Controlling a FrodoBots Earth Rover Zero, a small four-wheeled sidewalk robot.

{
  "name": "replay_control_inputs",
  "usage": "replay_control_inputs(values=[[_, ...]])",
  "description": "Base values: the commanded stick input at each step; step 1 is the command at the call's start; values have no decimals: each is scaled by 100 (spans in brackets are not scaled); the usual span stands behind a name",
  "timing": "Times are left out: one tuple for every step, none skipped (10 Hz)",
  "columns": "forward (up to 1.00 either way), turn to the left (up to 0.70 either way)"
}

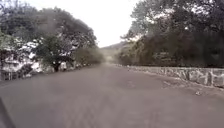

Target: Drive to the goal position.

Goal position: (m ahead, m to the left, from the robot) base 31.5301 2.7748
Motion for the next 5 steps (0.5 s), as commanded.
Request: replay_control_inputs(values=[[100,31],[100,16],[100,1],[100,0],[100,0]])
